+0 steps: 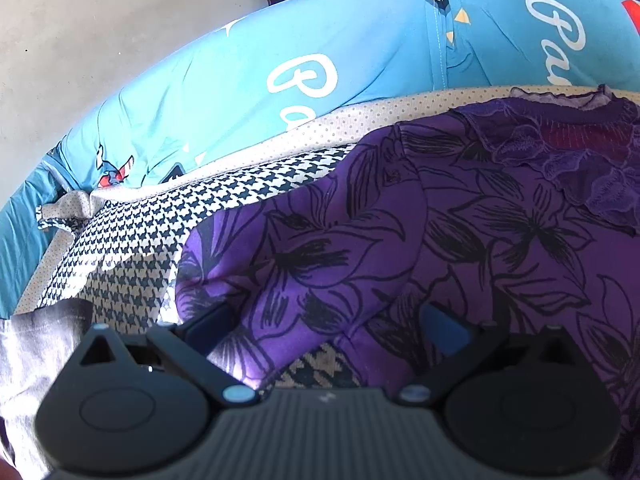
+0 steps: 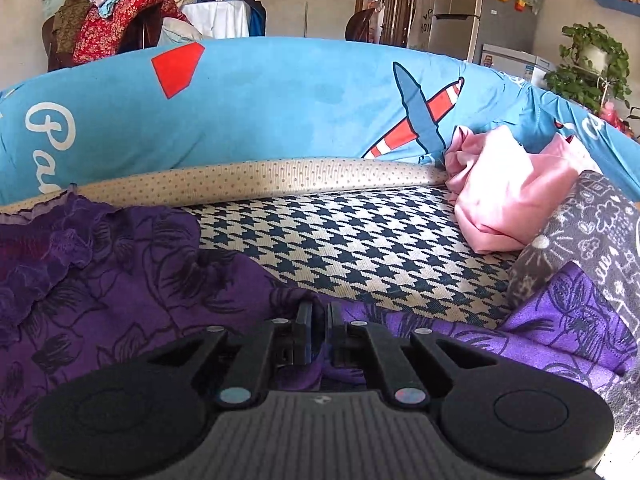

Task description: Fold clothes

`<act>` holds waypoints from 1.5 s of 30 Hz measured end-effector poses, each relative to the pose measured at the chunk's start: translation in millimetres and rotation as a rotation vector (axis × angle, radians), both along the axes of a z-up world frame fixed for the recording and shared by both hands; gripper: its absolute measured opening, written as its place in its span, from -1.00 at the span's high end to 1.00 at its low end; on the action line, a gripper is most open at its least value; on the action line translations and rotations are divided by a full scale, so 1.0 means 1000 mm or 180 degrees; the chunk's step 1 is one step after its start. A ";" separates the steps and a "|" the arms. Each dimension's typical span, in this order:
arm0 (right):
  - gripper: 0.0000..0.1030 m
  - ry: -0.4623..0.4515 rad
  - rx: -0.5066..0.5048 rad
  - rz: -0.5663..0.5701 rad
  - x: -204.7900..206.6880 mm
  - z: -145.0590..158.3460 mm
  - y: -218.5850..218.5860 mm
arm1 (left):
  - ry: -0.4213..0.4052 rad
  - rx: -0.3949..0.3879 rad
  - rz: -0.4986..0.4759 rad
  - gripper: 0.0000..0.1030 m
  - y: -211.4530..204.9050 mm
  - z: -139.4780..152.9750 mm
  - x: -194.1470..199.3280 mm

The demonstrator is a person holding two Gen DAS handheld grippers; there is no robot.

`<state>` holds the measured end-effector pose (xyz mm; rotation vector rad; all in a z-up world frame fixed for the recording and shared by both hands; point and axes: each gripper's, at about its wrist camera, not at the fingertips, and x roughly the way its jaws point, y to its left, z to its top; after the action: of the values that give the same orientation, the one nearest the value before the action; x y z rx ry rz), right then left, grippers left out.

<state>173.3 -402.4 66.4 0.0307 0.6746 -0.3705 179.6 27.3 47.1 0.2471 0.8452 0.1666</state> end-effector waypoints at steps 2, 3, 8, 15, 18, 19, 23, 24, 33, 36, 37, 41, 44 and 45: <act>0.60 -0.0033 0.0019 0.0013 -0.008 0.006 0.001 | -0.0037 -0.0050 -0.0069 -1.00 -0.001 0.003 -0.006; 0.57 -0.0040 0.0038 0.0023 -0.012 0.008 0.002 | -0.0062 -0.0047 -0.0100 -1.00 -0.002 0.003 -0.010; 0.48 -0.0054 0.0244 0.0047 -0.032 0.020 0.003 | -0.0164 -0.0131 -0.0176 -1.00 -0.004 0.005 -0.036; 0.34 -0.0028 0.0877 0.0237 -0.060 0.022 0.005 | -0.0315 -0.0345 -0.0211 -1.00 -0.002 0.011 -0.075; 0.34 0.0031 0.1120 0.0328 -0.063 0.015 0.009 | -0.0366 -0.0424 -0.0234 -1.00 -0.002 0.012 -0.091; 0.34 0.0048 0.1169 0.0352 -0.064 0.013 0.012 | -0.0367 -0.0434 -0.0252 -1.00 -0.003 0.012 -0.095; 0.34 0.0143 0.1343 0.0502 -0.063 0.005 0.023 | -0.0371 -0.0469 -0.0327 -1.00 -0.006 0.009 -0.113; 0.34 0.0183 0.1363 0.0531 -0.063 0.002 0.026 | -0.0370 -0.0471 -0.0353 -1.00 -0.008 0.008 -0.118; 0.90 0.0422 0.1039 0.0530 -0.061 -0.018 0.039 | -0.0270 -0.0489 -0.0394 -1.00 -0.013 -0.004 -0.147; 0.96 0.0445 0.0997 0.0431 -0.062 -0.020 0.032 | -0.0247 -0.0505 -0.0346 -1.00 -0.010 -0.006 -0.155; 0.97 0.0441 0.1002 0.0405 -0.063 -0.020 0.030 | -0.0243 -0.0516 -0.0331 -1.00 -0.009 -0.006 -0.157; 0.98 0.0437 0.0755 0.0407 -0.067 -0.018 0.034 | -0.0234 -0.0575 -0.0297 -1.00 -0.003 -0.005 -0.168; 0.97 0.0424 0.0636 0.0331 -0.068 -0.018 0.035 | -0.0277 -0.0567 -0.0339 -1.00 -0.003 -0.004 -0.177; 0.97 0.0401 0.0664 0.0307 -0.070 -0.016 0.034 | -0.0291 -0.0564 -0.0353 -1.00 -0.003 -0.003 -0.179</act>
<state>103.6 -368.7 50.3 0.1736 0.8342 -0.2094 0.2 24.0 43.6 0.1187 0.7485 -0.0011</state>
